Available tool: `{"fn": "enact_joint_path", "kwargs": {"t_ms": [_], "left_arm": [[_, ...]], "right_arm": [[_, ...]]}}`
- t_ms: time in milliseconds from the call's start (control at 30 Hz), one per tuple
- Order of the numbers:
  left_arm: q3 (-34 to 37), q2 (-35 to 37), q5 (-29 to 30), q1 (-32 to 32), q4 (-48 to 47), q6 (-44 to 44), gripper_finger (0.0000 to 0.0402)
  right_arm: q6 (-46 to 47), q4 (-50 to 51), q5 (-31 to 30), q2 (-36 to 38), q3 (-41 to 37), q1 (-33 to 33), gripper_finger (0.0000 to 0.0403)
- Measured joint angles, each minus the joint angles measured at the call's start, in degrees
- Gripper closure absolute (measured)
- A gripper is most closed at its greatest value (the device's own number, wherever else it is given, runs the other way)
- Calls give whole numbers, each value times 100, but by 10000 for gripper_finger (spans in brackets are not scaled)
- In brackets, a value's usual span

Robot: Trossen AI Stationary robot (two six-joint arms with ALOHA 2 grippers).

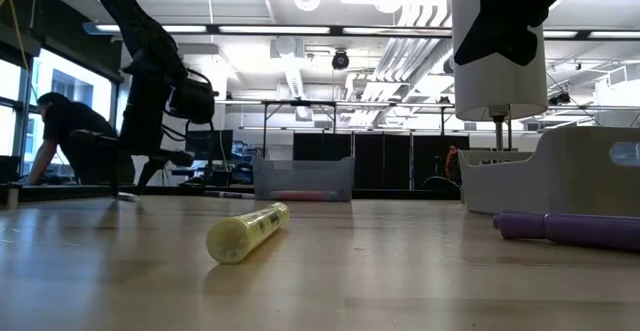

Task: Pick & Place Markers
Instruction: Put the brown marker pen into the gray bin

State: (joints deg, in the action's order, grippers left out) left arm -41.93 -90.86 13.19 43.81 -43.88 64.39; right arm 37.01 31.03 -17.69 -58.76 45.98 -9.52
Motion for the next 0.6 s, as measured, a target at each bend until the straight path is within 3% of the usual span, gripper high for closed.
{"fn": "enact_joint_path", "kwargs": {"t_ms": [133, 200, 400, 600], "left_arm": [[-1, -14, -244, 2, 9, -474, 356], [-2, -14, -385, -42, -17, -717, 382], [20, -29, -319, -705, -114, -799, 377], [-129, -49, -609, -1870, -379, -462, 384]], "right_arm": [[-2, -2, 37, 0, 0, -45, 403], [0, -4, 28, 0, 0, -105, 403], [13, -2, 26, 0, 0, -396, 403], [162, 20, -176, 0, 0, -733, 403]]}}
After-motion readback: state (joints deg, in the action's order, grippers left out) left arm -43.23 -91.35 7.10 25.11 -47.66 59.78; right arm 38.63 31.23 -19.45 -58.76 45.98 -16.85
